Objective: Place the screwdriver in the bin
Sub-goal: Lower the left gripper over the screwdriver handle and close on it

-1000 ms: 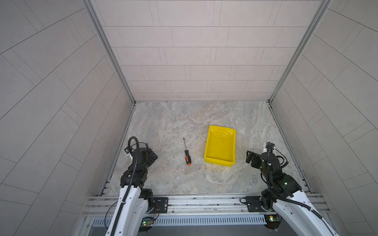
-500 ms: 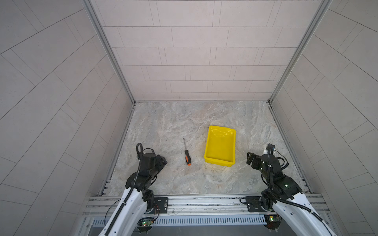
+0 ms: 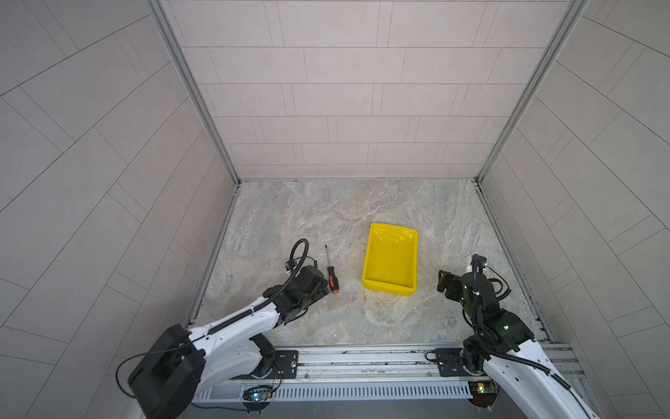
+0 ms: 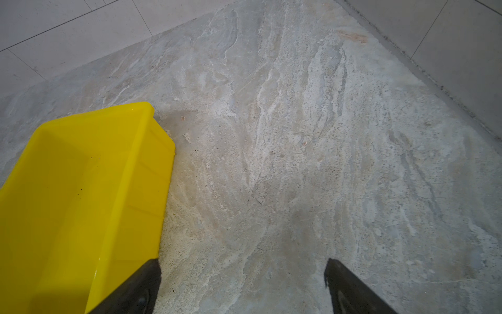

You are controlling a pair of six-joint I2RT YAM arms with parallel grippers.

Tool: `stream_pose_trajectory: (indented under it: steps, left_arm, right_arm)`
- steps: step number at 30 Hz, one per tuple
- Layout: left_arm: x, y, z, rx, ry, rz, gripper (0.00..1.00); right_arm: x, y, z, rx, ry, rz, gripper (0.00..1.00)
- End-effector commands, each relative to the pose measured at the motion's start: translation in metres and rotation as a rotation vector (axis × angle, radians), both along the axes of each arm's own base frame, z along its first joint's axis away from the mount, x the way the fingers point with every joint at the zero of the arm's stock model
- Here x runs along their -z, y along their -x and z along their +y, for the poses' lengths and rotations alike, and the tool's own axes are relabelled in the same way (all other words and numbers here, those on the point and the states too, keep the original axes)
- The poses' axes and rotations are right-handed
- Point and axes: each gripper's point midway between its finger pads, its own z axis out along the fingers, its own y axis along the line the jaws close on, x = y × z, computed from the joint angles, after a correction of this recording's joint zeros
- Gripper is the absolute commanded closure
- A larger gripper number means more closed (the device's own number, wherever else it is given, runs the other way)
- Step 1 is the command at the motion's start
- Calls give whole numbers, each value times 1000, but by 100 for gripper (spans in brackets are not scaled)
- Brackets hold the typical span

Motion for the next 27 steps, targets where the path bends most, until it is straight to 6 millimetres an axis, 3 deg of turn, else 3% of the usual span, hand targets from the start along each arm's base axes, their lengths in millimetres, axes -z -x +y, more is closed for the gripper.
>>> stream_pose_trajectory:
  steps: [1,27]
  left_arm:
    - [-14,-15,-27,70,-16,-18,23]
    - [15,-22,-45,120,-101,44,47]
  right_arm:
    - [0,1,-4,26,4,-8,7]
    - [1,0,-3,26,5,-3,11]
